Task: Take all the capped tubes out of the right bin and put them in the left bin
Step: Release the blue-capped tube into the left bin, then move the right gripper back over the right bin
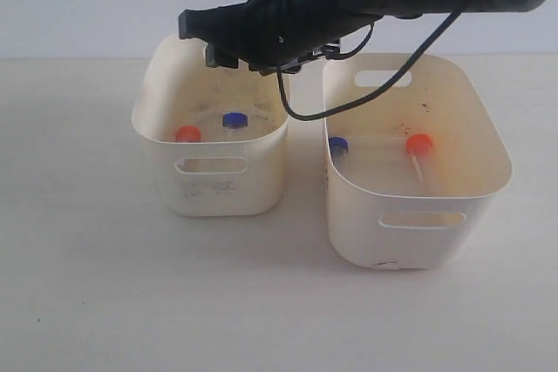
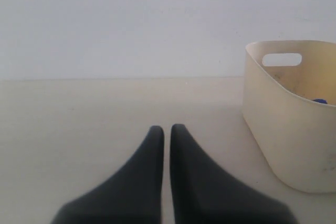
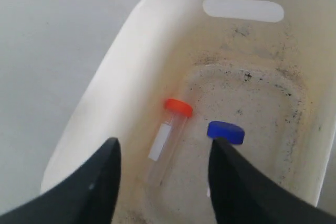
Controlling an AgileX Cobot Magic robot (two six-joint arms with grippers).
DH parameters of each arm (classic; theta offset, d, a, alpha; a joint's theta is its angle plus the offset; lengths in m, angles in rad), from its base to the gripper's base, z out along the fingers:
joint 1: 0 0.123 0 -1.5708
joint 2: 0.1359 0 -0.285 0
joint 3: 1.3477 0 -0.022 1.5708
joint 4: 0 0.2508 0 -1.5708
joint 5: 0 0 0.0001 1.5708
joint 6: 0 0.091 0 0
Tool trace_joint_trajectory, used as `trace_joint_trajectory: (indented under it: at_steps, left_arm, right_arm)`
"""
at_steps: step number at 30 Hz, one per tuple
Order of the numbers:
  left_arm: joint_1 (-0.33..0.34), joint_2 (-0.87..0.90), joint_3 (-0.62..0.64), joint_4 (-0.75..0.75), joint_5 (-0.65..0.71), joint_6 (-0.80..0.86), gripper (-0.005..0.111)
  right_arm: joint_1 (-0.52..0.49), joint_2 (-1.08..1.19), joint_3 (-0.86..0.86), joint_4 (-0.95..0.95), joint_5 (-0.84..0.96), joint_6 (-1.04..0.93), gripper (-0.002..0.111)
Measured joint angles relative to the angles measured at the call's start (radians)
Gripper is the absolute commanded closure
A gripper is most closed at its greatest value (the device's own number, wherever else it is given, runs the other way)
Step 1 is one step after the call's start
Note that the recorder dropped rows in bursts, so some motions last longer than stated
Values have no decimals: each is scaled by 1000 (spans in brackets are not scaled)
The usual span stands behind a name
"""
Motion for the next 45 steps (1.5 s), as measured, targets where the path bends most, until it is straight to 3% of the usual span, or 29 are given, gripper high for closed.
trace_joint_trajectory:
  at_steps: [4,16,27,45]
  left_arm:
    - [0,0,0,0,0,0,103]
    - [0,0,0,0,0,0,103]
    - [0,0,0,0,0,0,103]
    - [0,0,0,0,0,0,103]
  right_arm:
    - [-23,-46,0,-9,57,0,108]
    - [-296,-215,-1,-162,465,0,108]
    - [-316,-182,162,-189,459,19,108]
    - [-316,-8,169,-170,406,55,108]
